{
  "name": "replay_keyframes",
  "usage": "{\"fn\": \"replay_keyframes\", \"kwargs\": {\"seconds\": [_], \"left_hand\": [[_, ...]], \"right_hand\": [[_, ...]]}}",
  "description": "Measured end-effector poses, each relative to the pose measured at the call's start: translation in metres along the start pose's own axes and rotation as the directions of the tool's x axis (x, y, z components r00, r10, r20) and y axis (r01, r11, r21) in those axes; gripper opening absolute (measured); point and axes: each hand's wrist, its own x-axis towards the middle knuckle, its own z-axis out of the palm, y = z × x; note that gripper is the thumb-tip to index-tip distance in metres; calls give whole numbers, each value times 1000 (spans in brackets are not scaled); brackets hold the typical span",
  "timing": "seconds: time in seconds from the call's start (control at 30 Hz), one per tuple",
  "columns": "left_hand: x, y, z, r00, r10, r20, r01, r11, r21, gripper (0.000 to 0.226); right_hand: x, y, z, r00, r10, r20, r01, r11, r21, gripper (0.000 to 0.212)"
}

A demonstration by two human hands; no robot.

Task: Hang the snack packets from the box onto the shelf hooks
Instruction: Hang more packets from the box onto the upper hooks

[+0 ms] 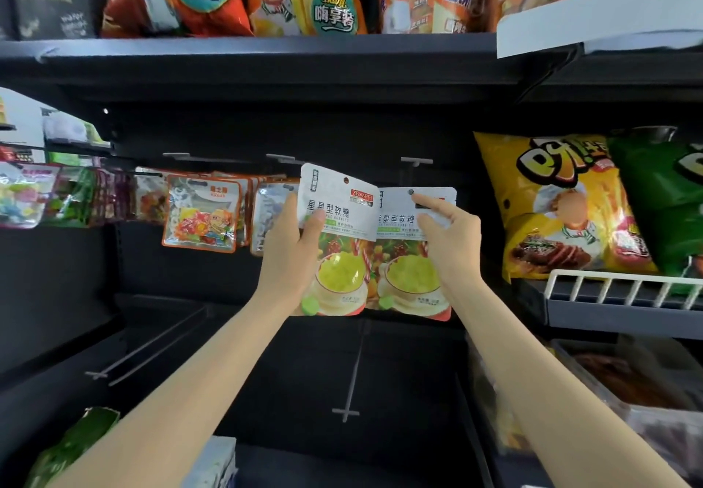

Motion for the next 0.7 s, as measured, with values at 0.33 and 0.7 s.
{"fn": "replay_keyframes", "kwargs": {"seconds": [0.33, 0.7], "left_hand": [[12, -4, 14, 1000, -7, -10, 8, 1000, 6, 25], [3, 2, 13, 995, -78, 58, 85, 989, -119, 31]], "right_hand": [[75, 50, 36, 991, 125, 52, -112, 973, -200, 30], [107, 49, 49, 932, 346, 105, -277, 870, -408, 37]]}}
